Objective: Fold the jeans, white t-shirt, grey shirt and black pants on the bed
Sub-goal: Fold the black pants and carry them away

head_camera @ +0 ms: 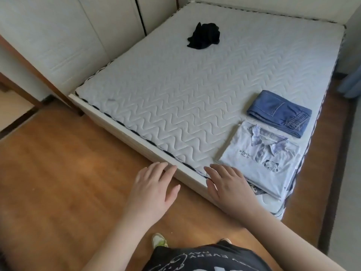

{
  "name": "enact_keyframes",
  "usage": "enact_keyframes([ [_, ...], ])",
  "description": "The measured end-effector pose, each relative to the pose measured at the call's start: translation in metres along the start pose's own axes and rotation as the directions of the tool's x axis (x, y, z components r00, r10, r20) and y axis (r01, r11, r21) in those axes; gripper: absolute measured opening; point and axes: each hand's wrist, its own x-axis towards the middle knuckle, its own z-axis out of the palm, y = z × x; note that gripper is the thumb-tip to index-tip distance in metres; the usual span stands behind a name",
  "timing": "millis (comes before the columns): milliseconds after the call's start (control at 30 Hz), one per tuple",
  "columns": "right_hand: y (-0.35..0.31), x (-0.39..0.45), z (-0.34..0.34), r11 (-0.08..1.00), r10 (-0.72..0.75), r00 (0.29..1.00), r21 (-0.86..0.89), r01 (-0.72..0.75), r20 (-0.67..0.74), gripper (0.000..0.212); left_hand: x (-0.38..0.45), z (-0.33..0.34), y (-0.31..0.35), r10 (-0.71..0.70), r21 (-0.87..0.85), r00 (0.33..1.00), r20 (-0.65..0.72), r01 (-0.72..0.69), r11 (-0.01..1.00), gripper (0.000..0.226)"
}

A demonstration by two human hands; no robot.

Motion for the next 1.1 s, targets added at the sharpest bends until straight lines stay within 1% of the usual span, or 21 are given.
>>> enact_keyframes([
  [100, -0.052, 0.025, 0.018, 0.996, -0.091, 0.995, -0.01, 0.092, 0.04, 0.041, -0.033, -0.002, -0.052, -0.091, -0.003, 0.996, 0.0, 0.091, 0.996, 0.052],
  [233, -0.136, 0.062, 0.048, 0.975, -0.22, 0.971, -0.025, 0.223, 0.093, 0.045, -0.085, -0.003, -0.136, -0.221, -0.007, 0.975, 0.009, 0.221, 0.975, 0.055],
  [267, -0.158, 0.072, 0.055, 0.966, -0.252, 0.963, -0.035, 0.256, 0.096, 0.046, -0.098, -0.004, -0.157, -0.236, 0.001, 0.971, 0.024, 0.236, 0.972, 0.057],
  [367, -0.222, 0.095, 0.072, 0.94, -0.325, 0.931, -0.047, 0.337, 0.167, 0.051, -0.138, -0.003, -0.209, -0.237, 0.042, 0.968, 0.081, 0.235, 0.971, 0.061],
  [500, -0.291, 0.122, 0.09, 0.892, -0.43, 0.875, -0.048, 0.45, 0.221, 0.051, -0.172, -0.005, -0.262, -0.344, 0.042, 0.938, 0.052, 0.342, 0.939, 0.053],
  [567, -0.31, 0.131, 0.094, 0.876, -0.457, 0.859, -0.052, 0.48, 0.23, 0.051, -0.176, -0.003, -0.275, -0.379, 0.025, 0.925, -0.002, 0.379, 0.925, 0.05],
  [633, -0.332, 0.145, 0.1, 0.863, -0.477, 0.85, -0.065, 0.501, 0.221, 0.047, -0.179, -0.001, -0.293, -0.436, -0.004, 0.9, -0.029, 0.436, 0.9, 0.047],
  [767, -0.356, 0.185, 0.114, 0.827, -0.523, 0.82, -0.095, 0.555, 0.234, 0.046, -0.165, 0.004, -0.326, -0.554, -0.045, 0.827, -0.096, 0.553, 0.832, 0.046],
  [867, -0.372, 0.221, 0.129, 0.807, -0.541, 0.799, -0.106, 0.581, 0.262, 0.049, -0.152, 0.01, -0.355, -0.606, -0.068, 0.789, -0.101, 0.602, 0.796, 0.053],
  [967, -0.392, 0.267, 0.147, 0.794, -0.568, 0.775, -0.064, 0.604, 0.276, 0.051, -0.128, 0.015, -0.395, -0.647, -0.077, 0.754, -0.112, 0.643, 0.762, 0.059],
  [1100, -0.419, 0.339, 0.16, 0.775, -0.603, 0.751, -0.022, 0.631, 0.269, 0.052, -0.093, 0.008, -0.454, -0.668, -0.05, 0.741, -0.061, 0.667, 0.744, 0.059],
])
